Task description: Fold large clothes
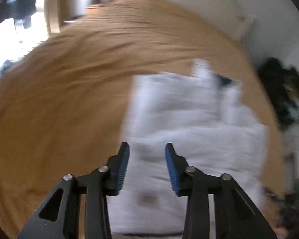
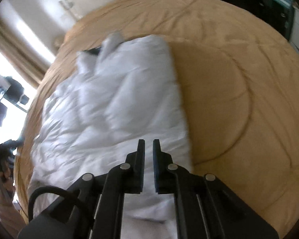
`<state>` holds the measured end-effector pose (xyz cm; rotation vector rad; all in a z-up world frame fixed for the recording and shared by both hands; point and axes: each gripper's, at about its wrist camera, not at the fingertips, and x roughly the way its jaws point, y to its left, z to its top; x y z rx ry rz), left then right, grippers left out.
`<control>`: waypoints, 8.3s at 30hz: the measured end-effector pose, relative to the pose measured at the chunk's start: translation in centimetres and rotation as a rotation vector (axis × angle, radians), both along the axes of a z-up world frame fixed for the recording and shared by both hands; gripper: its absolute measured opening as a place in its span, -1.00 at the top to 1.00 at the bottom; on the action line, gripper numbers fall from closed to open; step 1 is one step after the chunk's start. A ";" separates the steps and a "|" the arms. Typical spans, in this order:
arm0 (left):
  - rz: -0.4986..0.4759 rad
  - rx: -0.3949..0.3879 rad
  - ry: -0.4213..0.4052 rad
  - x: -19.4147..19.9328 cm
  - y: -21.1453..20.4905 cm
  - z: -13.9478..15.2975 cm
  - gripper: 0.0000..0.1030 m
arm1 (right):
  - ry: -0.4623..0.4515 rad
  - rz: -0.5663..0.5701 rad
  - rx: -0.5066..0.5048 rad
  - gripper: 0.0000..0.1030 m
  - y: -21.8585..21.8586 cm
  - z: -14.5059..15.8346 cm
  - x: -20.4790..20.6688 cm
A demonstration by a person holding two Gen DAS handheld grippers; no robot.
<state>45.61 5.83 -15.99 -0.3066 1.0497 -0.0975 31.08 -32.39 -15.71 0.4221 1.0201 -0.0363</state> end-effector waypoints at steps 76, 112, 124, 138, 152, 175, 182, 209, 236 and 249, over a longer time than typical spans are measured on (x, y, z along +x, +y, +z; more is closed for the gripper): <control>-0.059 -0.159 0.154 -24.7 6.6 -11.6 -0.08 | 0.101 0.106 0.288 0.31 -0.4 -7.2 -20.3; -0.080 -0.205 0.245 -34.8 10.4 -5.9 0.79 | 0.213 0.200 0.304 0.74 5.5 -1.6 -26.5; -0.071 -0.275 0.021 -19.7 11.0 6.4 0.79 | -0.014 0.158 0.370 0.74 2.2 8.1 -14.6; -0.009 -0.088 0.187 8.7 3.6 -3.9 0.78 | 0.008 -0.081 0.404 0.73 -3.8 1.8 13.2; 0.030 -0.194 0.270 11.0 4.5 -8.3 0.59 | 0.107 -0.168 0.593 0.03 -7.5 -5.7 18.1; 0.131 -0.548 0.160 12.8 8.7 0.8 -0.40 | -0.137 -0.090 0.275 -0.67 -1.7 5.4 13.0; 0.238 -0.429 0.109 13.2 11.3 2.3 -0.54 | 0.109 0.051 -0.125 -0.28 4.8 -2.5 12.7; -0.077 0.286 0.120 5.2 -4.5 -7.5 -0.76 | 0.264 -0.074 0.010 1.00 -0.4 -6.9 23.3; -0.028 0.440 -0.136 -5.2 -4.8 -7.0 -0.60 | -0.154 0.124 -0.238 1.00 9.3 -6.8 1.7; 0.005 0.378 -0.062 -2.7 2.3 -7.3 -0.58 | -0.137 -0.025 -0.273 1.00 -0.5 -4.8 0.8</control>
